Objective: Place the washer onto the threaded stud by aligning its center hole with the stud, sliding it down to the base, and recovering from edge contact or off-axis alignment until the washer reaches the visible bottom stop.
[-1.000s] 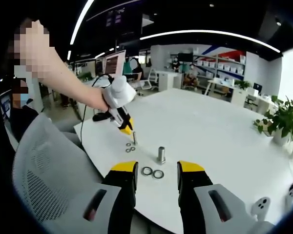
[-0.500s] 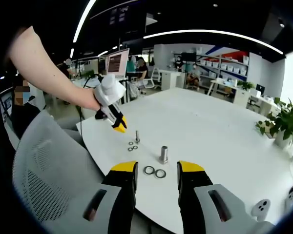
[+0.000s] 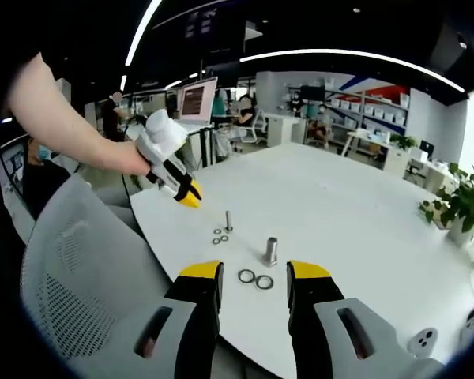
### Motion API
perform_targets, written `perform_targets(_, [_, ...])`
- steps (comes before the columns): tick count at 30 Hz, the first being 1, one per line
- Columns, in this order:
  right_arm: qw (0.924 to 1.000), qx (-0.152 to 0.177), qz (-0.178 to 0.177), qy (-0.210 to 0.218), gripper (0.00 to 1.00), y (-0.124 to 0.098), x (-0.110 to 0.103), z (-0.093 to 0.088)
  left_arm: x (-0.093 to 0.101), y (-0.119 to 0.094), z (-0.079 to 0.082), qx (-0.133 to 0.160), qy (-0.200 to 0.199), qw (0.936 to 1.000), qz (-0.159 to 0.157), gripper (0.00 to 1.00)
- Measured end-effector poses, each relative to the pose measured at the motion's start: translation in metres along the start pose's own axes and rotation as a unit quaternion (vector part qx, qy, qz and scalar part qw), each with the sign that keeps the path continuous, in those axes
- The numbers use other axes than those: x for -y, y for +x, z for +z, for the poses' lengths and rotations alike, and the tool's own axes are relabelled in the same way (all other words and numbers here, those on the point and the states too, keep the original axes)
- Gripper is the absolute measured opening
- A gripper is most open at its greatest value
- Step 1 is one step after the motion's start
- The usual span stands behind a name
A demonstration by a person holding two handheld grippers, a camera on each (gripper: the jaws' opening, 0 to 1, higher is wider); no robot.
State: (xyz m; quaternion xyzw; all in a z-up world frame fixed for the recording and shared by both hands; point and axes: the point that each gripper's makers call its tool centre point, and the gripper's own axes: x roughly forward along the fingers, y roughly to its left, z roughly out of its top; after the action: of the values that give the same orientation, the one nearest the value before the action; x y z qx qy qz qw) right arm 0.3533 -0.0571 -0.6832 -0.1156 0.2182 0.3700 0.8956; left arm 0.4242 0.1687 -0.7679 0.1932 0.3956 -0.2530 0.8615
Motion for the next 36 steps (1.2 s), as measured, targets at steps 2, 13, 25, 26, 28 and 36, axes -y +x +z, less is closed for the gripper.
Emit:
perform_targets(2, [1.0000, 0.002, 0.002, 0.002, 0.34, 0.000, -0.001, 0.001, 0.002, -0.005, 0.007, 0.021, -0.007, 0.9997, 0.007, 0.13])
perform_targets(13, [1.0000, 0.002, 0.009, 0.001, 0.34, 0.000, -0.004, 0.002, 0.014, -0.030, 0.024, 0.092, -0.083, 0.9919, 0.029, 0.15])
perform_targets(25, [0.9999, 0.008, 0.010, 0.004, 0.35, 0.000, -0.004, 0.004, 0.030, -0.044, 0.021, 0.125, -0.121, 0.9841, 0.037, 0.18])
perform_targets(26, [0.9999, 0.009, 0.011, 0.005, 0.35, 0.000, -0.003, 0.004, 0.031, -0.044, 0.020, 0.124, -0.120, 0.9842, 0.038, 0.18])
perform_targets(28, [0.9999, 0.010, 0.011, 0.006, 0.35, 0.000, -0.003, 0.004, 0.032, -0.047, 0.020, 0.125, -0.121, 0.9840, 0.039, 0.18])
perform_targets(36, [0.9998, 0.015, 0.011, 0.009, 0.35, -0.001, -0.003, 0.006, 0.035, -0.065, 0.028, 0.139, -0.109, 0.9834, 0.041, 0.19])
